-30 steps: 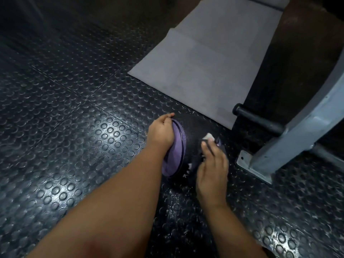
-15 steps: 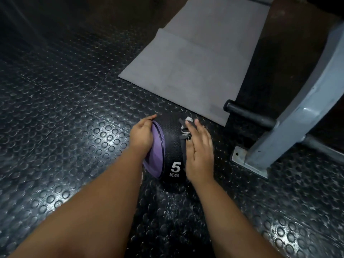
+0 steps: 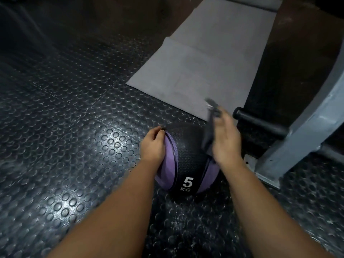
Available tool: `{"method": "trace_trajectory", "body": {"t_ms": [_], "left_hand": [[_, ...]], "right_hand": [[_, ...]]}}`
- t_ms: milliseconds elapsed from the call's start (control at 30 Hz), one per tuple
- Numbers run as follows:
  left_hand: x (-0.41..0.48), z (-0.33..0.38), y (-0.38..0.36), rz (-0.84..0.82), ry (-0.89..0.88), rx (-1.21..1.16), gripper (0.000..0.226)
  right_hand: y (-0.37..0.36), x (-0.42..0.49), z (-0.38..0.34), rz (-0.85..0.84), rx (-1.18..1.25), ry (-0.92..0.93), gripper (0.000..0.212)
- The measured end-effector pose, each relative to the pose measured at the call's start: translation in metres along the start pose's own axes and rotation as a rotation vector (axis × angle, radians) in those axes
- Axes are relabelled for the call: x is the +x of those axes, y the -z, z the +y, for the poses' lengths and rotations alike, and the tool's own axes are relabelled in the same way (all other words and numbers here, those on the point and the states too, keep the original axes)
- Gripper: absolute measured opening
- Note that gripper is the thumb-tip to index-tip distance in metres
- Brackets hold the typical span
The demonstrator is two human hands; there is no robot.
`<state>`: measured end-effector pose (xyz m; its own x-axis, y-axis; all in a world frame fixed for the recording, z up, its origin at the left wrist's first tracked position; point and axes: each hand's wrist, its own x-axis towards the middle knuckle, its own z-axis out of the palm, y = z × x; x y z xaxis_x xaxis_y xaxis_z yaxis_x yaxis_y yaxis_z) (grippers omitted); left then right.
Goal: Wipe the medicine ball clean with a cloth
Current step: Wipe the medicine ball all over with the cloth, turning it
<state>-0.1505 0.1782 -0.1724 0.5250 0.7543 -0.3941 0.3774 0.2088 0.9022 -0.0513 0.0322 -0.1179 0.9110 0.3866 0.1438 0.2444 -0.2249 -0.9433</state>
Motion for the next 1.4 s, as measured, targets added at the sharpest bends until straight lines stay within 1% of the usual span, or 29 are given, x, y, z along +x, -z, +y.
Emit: {"method": "trace_trajectory", "body": {"t_ms": [33, 67, 100, 133, 167, 233, 300, 333, 433, 500, 533, 567, 633, 733, 767, 800, 867, 900, 933, 967, 1033, 1067, 1100, 1133, 1167, 1200, 1233, 1333, 1400], "left_hand": [[-0.003, 0.001, -0.002, 0.000, -0.002, 0.011, 0.027], [-0.006, 0.001, -0.004, -0.002, -0.007, -0.005, 0.028], [-0.009, 0.001, -0.006, 0.001, -0.012, -0.015, 0.031], [-0.011, 0.002, -0.007, 0.005, -0.031, -0.002, 0.036], [-0.012, 0.002, -0.008, 0.013, -0.056, 0.037, 0.043], [-0.013, 0.005, -0.009, 0.034, -0.084, 0.120, 0.057], [-0.014, 0.005, -0.009, 0.056, -0.094, 0.138, 0.059], [-0.016, 0.004, -0.009, 0.065, -0.103, 0.124, 0.056], [-0.021, 0.000, -0.009, 0.059, -0.095, 0.069, 0.047], [-0.020, -0.002, -0.008, 0.037, -0.066, 0.016, 0.039], [-0.018, -0.002, -0.008, 0.031, -0.047, -0.004, 0.035], [-0.016, -0.003, -0.008, 0.030, -0.033, -0.016, 0.031], [-0.013, -0.004, -0.006, 0.023, -0.035, -0.032, 0.023], [-0.010, -0.007, -0.003, 0.033, -0.030, -0.044, 0.025], [-0.010, -0.007, -0.004, 0.027, -0.026, -0.046, 0.026], [-0.010, -0.007, -0.004, 0.017, -0.023, -0.037, 0.026], [-0.012, -0.006, -0.006, -0.003, -0.032, 0.002, 0.026], [-0.011, -0.006, -0.006, -0.003, -0.044, 0.015, 0.025], [-0.011, -0.007, -0.006, -0.001, -0.054, 0.021, 0.025], [-0.011, -0.007, -0.005, 0.001, -0.060, 0.016, 0.025], [-0.012, -0.006, -0.006, 0.010, -0.058, 0.005, 0.025], [-0.013, -0.006, -0.006, 0.014, -0.056, 0.005, 0.025], [-0.014, -0.006, -0.006, 0.017, -0.057, 0.006, 0.025], [-0.015, -0.006, -0.006, 0.019, -0.063, 0.010, 0.026], [-0.016, -0.005, -0.007, 0.023, -0.064, 0.008, 0.025], [-0.016, -0.006, -0.006, 0.029, -0.057, 0.000, 0.025], [-0.015, -0.005, -0.007, 0.024, -0.047, -0.016, 0.026], [-0.014, -0.004, -0.008, 0.008, -0.031, -0.017, 0.025], [-0.014, -0.003, -0.008, -0.001, -0.036, -0.002, 0.024]], "right_hand": [[-0.014, 0.006, -0.017, -0.154, -0.148, 0.145, 0.036], [-0.029, 0.007, -0.022, -0.316, -0.379, 0.272, 0.036], [-0.043, 0.006, -0.021, -0.442, -0.639, 0.346, 0.038], [-0.052, 0.004, -0.015, -0.510, -0.849, 0.362, 0.039], [-0.056, 0.004, -0.010, -0.543, -0.976, 0.356, 0.040], [-0.059, 0.012, -0.008, -0.572, -1.008, 0.304, 0.041], [-0.065, 0.028, -0.011, -0.644, -1.021, 0.223, 0.041], [-0.072, 0.042, -0.011, -0.700, -1.054, 0.164, 0.040], [-0.086, 0.078, -0.008, -0.958, -1.155, 0.028, 0.037], [-0.080, 0.093, -0.003, -1.074, -1.200, 0.001, 0.038], [-0.072, 0.099, 0.001, -1.099, -1.218, -0.011, 0.038], [-0.061, 0.101, 0.006, -1.099, -1.198, -0.044, 0.038], [-0.039, 0.099, 0.019, -1.037, -1.052, -0.182, 0.035], [-0.018, 0.087, 0.048, -0.825, -0.760, -0.463, 0.036], [-0.011, 0.082, 0.062, -0.768, -0.746, -0.506, 0.038], [-0.003, 0.079, 0.077, -0.749, -0.771, -0.542, 0.037], [0.015, 0.079, 0.095, -0.793, -0.923, -0.603, 0.033], [0.023, 0.081, 0.098, -0.791, -1.021, -0.558, 0.032], [0.030, 0.085, 0.092, -0.746, -1.017, -0.517, 0.030], [0.035, 0.091, 0.082, -0.666, -0.937, -0.418, 0.029], [0.027, 0.094, 0.046, -0.397, -0.722, -0.169, 0.028], [0.016, 0.087, 0.027, -0.310, -0.627, -0.046, 0.029], [0.003, 0.075, 0.010, -0.328, -0.587, 0.070, 0.031], [-0.010, 0.058, -0.002, -0.415, -0.598, 0.183, 0.032], [-0.020, 0.041, -0.004, -0.523, -0.623, 0.253, 0.033], [-0.027, 0.027, -0.001, -0.595, -0.635, 0.248, 0.034], [-0.026, 0.020, 0.006, -0.603, -0.618, 0.188, 0.034], [-0.014, 0.024, 0.021, -0.457, -0.443, -0.048, 0.033], [0.000, 0.032, 0.038, -0.350, -0.359, -0.255, 0.030]]}}
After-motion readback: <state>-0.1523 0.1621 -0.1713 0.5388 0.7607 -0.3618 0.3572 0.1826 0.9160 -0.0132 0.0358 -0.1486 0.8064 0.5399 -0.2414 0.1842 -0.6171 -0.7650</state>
